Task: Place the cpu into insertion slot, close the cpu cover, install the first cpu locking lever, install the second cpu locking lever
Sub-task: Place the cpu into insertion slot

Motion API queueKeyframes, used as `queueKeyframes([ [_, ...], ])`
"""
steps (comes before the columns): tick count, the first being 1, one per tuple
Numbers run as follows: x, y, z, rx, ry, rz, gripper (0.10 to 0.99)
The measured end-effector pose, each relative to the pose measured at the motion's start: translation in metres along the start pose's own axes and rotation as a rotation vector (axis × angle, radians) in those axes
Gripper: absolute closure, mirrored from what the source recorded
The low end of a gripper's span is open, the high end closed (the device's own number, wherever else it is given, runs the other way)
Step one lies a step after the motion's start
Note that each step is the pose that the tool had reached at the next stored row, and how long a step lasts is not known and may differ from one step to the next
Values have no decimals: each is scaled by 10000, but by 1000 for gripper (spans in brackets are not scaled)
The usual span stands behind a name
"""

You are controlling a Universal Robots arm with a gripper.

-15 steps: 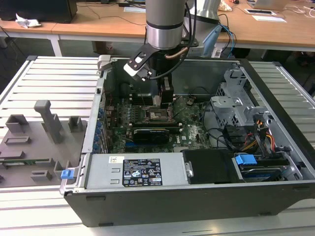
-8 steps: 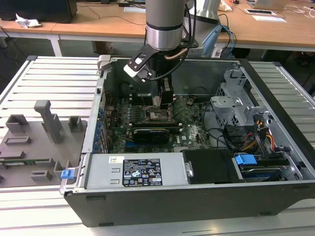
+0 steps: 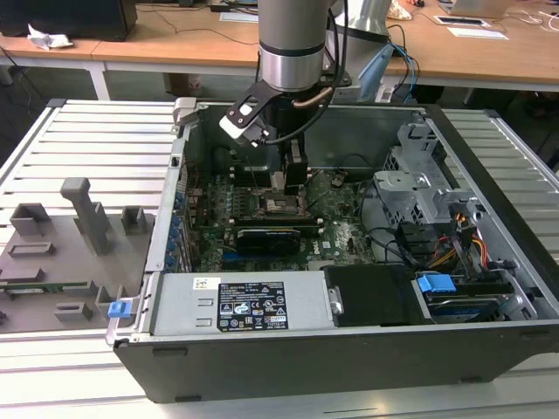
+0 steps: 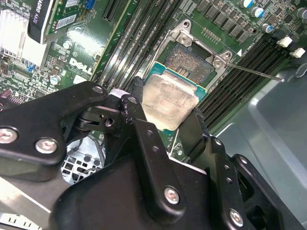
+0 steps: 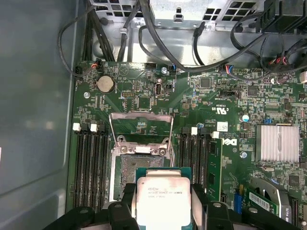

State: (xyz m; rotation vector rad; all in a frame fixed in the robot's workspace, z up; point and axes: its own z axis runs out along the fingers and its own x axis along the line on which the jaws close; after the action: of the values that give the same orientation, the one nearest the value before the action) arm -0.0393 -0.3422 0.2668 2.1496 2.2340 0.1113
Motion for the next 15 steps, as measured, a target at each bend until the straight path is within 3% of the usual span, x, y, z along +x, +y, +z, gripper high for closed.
queueKeyframes([
  [15,-1,-3,34,0,0,0,545],
])
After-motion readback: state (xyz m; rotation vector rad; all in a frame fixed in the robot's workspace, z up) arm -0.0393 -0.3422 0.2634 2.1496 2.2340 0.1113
